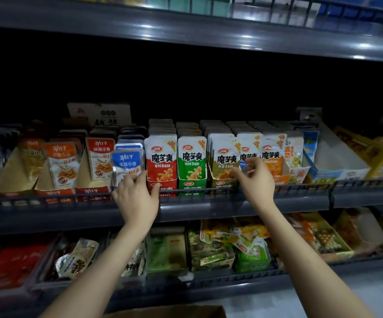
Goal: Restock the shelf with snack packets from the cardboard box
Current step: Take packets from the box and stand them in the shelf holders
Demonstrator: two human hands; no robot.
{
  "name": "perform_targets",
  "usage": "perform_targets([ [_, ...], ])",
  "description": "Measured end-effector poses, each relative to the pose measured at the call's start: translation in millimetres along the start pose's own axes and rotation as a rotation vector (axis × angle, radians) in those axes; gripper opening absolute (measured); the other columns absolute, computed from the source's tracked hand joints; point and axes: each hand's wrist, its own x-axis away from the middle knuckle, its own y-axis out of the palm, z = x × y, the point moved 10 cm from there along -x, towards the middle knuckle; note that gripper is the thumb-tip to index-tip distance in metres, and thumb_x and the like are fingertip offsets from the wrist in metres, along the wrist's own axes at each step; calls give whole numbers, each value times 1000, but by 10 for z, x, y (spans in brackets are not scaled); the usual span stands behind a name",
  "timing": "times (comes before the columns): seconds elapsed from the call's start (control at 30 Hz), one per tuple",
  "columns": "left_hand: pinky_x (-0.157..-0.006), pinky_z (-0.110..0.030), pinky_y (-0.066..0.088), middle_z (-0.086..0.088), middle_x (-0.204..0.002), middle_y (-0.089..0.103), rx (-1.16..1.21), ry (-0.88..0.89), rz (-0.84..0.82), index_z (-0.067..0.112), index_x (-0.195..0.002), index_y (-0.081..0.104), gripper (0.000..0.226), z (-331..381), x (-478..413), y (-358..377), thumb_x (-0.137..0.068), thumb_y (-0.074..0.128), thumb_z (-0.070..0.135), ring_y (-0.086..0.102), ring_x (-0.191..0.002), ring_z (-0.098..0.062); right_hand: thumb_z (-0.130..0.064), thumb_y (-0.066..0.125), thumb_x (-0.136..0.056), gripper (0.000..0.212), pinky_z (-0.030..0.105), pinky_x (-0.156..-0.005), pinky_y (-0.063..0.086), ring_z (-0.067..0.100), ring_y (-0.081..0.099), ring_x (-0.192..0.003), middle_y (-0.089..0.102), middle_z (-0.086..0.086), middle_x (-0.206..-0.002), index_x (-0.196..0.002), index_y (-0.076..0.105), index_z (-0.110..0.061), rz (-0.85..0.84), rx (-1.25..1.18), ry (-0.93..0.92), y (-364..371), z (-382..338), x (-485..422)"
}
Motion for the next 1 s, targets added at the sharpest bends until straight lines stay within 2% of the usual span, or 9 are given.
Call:
perform_targets([
  [0.17, -89, -48, 40, -20, -111, 58, 43, 15, -15, 7, -120, 62, 41, -65, 324, -302, -85, 68, 28, 52, -105, -39, -37, 66, -87, 34, 28, -74, 41, 17, 60, -95, 63, 0, -105, -111, 60, -13, -37, -3, 29, -186, -32, 410],
  [0.4, -89, -45, 41, -17, -109, 59, -17, -10, -117, 9, -118, 63, 35, -577, 1057, -636, -88, 65, 27, 52, -105, -37, -29, 65, -89, 14, 29, -71, 43, 12, 58, -81, 62, -5, -85, -92, 60, -17, -203, -158, 62, -170, -152, 1341],
  [0.5, -85, -46, 44, -18, -101, 61, -36, -22, -145, 7, -110, 66, 30, -904, 1406, -659, -85, 68, 22, 55, -99, -39, -27, 66, -89, 11, 31, -74, 50, 12, 61, -81, 64, -3, -84, -91, 63, -16, -316, -205, 79, 46, -93, 1781],
  [0.7, -76, -45, 46, -21, -98, 63, -102, -81, -215, 3, -103, 67, 25, -1577, 2094, -509, -83, 70, 18, 57, -93, -41, -23, 63, -91, 6, 31, -75, 51, 12, 62, -80, 65, -3, -82, -88, 64, -17, -533, -205, 187, 605, 249, 2718],
  [0.9, -67, -45, 48, -25, -80, 62, -89, -156, -291, -1, -90, 68, 19, -2210, 2710, -165, -75, 76, 6, 60, -74, -43, -23, 65, -89, 10, 21, -63, 43, 11, 61, -74, 64, -9, -78, -81, 61, -25, -722, -118, 313, 1223, 842, 3529],
  [1.0, -68, -47, 49, -27, -81, 64, -120, -238, -343, -1, -90, 68, 22, -2581, 2996, 52, -79, 64, 18, 60, -76, -45, -24, 66, -89, 4, 21, -66, 45, 10, 63, -79, 66, -7, -86, -88, 63, -21, -805, -58, 366, 1532, 1150, 3880],
])
